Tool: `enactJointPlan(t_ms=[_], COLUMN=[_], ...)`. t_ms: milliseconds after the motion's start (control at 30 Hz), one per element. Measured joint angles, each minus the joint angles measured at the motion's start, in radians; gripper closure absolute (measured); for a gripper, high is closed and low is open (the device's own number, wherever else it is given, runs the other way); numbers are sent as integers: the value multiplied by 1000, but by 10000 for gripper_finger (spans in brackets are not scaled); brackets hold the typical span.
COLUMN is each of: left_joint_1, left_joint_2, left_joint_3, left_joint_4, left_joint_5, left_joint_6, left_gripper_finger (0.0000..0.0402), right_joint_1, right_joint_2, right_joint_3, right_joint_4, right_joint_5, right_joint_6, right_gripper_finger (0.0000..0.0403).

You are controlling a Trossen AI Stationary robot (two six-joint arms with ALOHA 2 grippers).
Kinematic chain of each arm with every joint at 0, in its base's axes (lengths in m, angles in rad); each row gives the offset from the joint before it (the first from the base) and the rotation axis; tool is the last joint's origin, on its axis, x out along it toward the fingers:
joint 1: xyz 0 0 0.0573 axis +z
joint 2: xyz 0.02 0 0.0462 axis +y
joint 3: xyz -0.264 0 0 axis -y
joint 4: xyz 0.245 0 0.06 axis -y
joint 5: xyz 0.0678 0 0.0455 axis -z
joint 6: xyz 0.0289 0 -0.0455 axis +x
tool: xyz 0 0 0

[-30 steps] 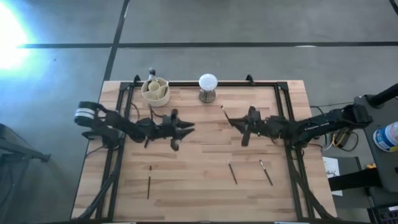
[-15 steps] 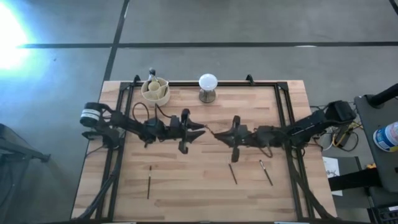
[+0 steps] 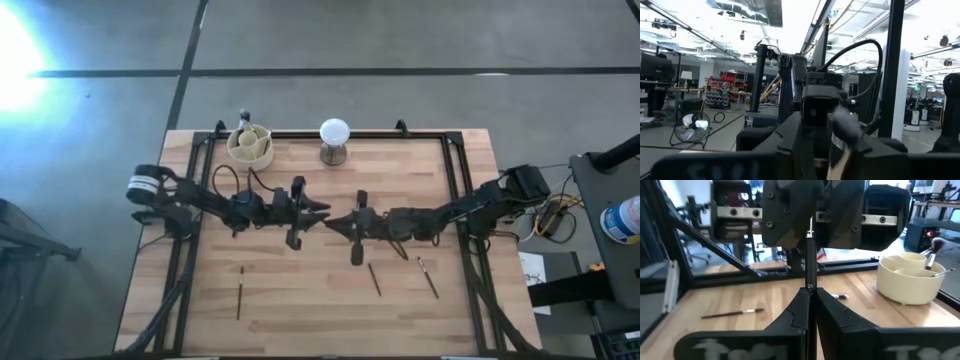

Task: Put items in baskets/containers
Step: Put the eyeshadow brush into the organizer

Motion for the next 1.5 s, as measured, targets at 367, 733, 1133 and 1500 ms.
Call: enactJointPlan(t_ms=[367,733,1133,1500], left_joint_1=[2,159,682,880], left_joint_2=[-234,-478,-399,-184], left_joint_3=[-4,-7,170,352], left_joint_4=[-376,-759,-1169,-1328], left_joint_5=[-202,-493,-398,-379], left_joint_6=[44,105,-13,-2], left_gripper_finger=[397,399,400,400], right_joint_1=[-1,-2,-33,-52], right_joint_2=[-12,-38,-124,-216], right_joint_3=[18,7,6,5], right_joint_4=[-54,-163,-186,-273], right_joint_5=[134,254,274,272], right_joint_6=[-11,-102,-232,-268], right_gripper_finger=[328,306,363,376])
